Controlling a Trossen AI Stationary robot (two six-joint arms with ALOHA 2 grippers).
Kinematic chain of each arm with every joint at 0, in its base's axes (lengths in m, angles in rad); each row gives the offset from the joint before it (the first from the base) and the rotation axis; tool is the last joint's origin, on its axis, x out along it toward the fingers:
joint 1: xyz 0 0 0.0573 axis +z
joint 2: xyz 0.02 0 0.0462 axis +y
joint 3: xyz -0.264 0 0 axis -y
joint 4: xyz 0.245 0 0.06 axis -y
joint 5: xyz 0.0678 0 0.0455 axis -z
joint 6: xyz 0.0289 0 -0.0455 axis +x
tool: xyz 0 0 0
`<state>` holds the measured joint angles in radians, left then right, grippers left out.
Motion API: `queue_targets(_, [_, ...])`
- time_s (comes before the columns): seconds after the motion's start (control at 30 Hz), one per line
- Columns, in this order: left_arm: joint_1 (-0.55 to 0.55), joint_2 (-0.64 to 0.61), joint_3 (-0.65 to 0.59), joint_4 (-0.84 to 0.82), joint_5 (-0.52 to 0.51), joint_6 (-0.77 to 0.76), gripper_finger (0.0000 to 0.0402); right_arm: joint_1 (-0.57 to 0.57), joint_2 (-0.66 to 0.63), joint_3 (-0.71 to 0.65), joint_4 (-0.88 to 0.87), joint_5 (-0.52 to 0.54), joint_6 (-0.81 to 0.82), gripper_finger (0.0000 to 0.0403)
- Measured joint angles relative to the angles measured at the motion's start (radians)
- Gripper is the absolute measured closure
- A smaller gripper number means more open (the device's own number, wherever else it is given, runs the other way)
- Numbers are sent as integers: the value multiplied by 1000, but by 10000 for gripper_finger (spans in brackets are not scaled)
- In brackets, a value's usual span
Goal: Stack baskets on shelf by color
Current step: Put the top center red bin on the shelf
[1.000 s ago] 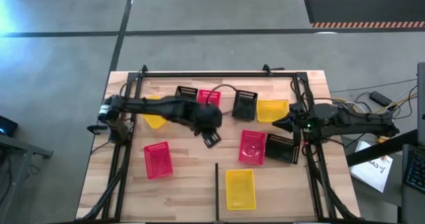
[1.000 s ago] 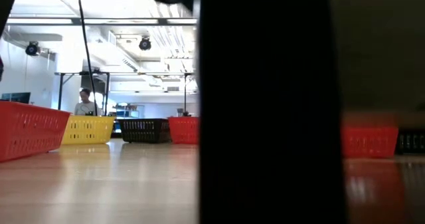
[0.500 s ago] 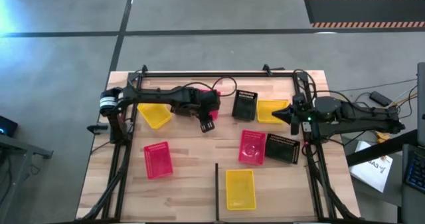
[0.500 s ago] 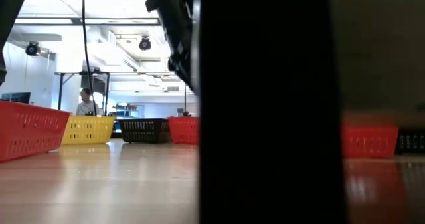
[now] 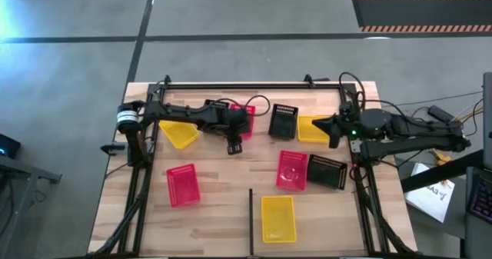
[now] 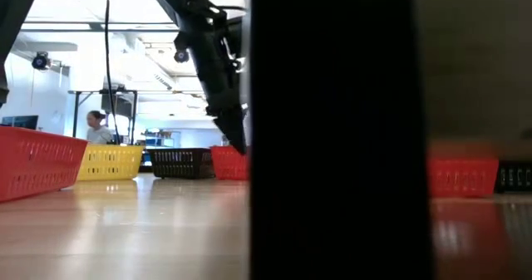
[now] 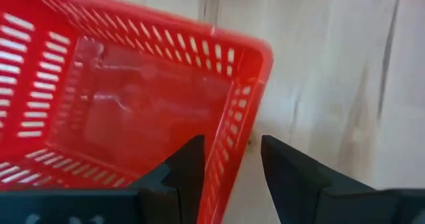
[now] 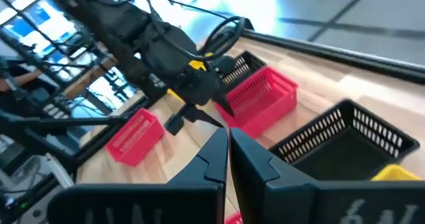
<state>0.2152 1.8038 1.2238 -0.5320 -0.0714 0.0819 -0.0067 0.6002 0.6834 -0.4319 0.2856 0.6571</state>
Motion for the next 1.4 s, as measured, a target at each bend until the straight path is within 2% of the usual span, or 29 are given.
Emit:
queue_targets(0.13, [1, 11, -8, 41, -12, 93, 288, 0, 66, 1, 3, 6, 46, 394])
queue_targets(0.33, [2, 14, -7, 80, -10, 206, 379, 0, 202, 84, -24, 24, 49, 394])
queue_targets(0.4, [2, 14, -2, 77, -2, 227, 394, -7, 249, 137, -79, 30, 48, 394])
queue_targets(0.6, [-25, -5, 70, 34, 40, 351, 399, -74, 383, 348, -393, 26, 77, 389])
queue_targets(0.73, [-56, -27, 170, -49, 60, 412, 400, -134, 440, 469, -537, -38, 29, 362])
queue_targets(0.9, [-117, -54, 290, -123, 96, 483, 400, -247, 487, 537, -554, -193, -51, 302])
queue_targets(1.03, [-167, -58, 358, -132, 96, 502, 401, -321, 510, 571, -527, -231, -100, 254])
queue_targets(1.13, [-194, -59, 386, -122, 96, 502, 401, -355, 546, 587, -455, -314, -127, 226])
queue_targets(1.23, [-211, -60, 389, -107, 96, 502, 401, -357, 600, 614, -409, -390, -136, 207])
queue_targets(1.4, [-218, -60, 388, -78, 95, 501, 401, -356, 724, 663, -426, -386, -159, 199])
